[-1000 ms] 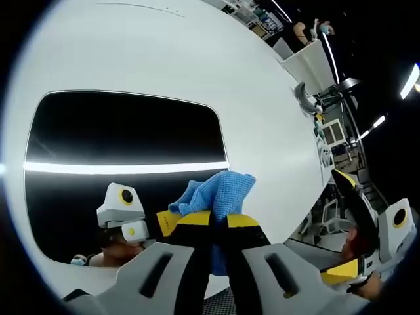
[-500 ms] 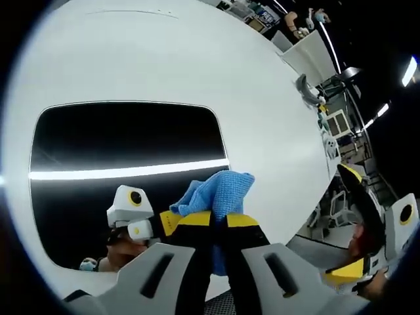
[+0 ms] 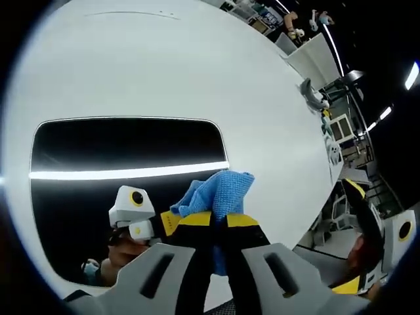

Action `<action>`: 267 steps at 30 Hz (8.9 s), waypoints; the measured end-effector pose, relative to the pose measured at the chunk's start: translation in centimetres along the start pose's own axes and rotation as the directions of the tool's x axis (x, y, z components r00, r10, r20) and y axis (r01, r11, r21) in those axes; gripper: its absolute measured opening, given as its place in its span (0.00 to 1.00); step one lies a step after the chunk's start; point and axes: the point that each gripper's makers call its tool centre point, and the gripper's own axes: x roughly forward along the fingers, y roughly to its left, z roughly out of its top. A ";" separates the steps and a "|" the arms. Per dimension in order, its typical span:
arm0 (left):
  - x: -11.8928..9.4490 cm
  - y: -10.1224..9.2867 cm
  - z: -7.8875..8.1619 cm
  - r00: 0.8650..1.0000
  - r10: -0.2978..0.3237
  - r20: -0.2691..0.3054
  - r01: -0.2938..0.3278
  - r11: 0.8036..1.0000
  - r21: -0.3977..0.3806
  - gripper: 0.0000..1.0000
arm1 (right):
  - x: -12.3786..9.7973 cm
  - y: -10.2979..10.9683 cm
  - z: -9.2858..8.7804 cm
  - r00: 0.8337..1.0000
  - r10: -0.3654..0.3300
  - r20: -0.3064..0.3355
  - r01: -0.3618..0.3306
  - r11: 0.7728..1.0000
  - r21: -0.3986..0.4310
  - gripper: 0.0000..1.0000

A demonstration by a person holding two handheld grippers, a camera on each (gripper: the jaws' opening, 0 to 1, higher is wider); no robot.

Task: Wipe the mirror surface with the cleaning cloth until all visible marks leave the cleaned area.

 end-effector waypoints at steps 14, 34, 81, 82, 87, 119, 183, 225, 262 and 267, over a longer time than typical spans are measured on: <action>0.9 0.0 2.3 1.000 0.007 0.007 -0.007 0.999 0.034 0.02 | 0.0 -0.1 0.1 1.000 0.005 0.006 -0.006 1.000 0.029 0.96; 2.5 0.6 6.8 0.999 0.032 0.035 -0.034 0.998 0.053 0.02 | 0.1 0.1 0.2 0.999 0.030 0.011 -0.031 0.997 0.067 0.98; 1.2 3.4 8.5 0.997 0.050 0.055 -0.054 0.995 0.080 0.02 | 0.1 -0.2 0.1 1.000 0.017 0.008 -0.017 0.997 0.072 0.98; 1.2 3.5 8.5 0.997 0.049 0.058 -0.053 0.996 0.076 0.02 | 0.1 -0.2 0.1 1.000 0.016 0.008 -0.016 0.997 0.072 0.98; 1.1 3.7 8.6 0.996 0.057 0.066 -0.061 0.995 0.073 0.02 | 0.1 -0.2 0.1 1.000 0.018 0.006 -0.018 0.997 0.069 0.97; 0.7 4.3 8.6 0.995 0.077 0.070 -0.083 0.994 0.075 0.02 | 0.1 -0.3 0.0 1.000 0.008 0.004 -0.008 0.998 0.056 0.96; -3.3 3.1 -2.5 0.998 0.057 0.040 -0.061 0.992 0.109 0.02 | 0.0 0.1 0.2 1.000 0.010 0.013 -0.010 0.999 0.038 0.96; -5.1 4.9 -4.0 0.999 0.049 0.007 -0.050 0.996 0.068 0.02 | 0.1 0.3 -0.1 1.000 0.022 0.000 -0.022 0.999 0.035 0.94; -6.0 6.3 -3.8 0.998 0.056 0.004 -0.057 0.998 0.019 0.02 | 0.1 0.3 -0.3 1.000 0.023 -0.013 -0.023 0.999 0.047 0.93; -5.8 6.4 -3.2 0.998 0.057 0.015 -0.057 0.998 -0.008 0.02 | 0.1 0.3 -0.2 1.000 0.024 -0.012 -0.024 0.999 0.049 0.93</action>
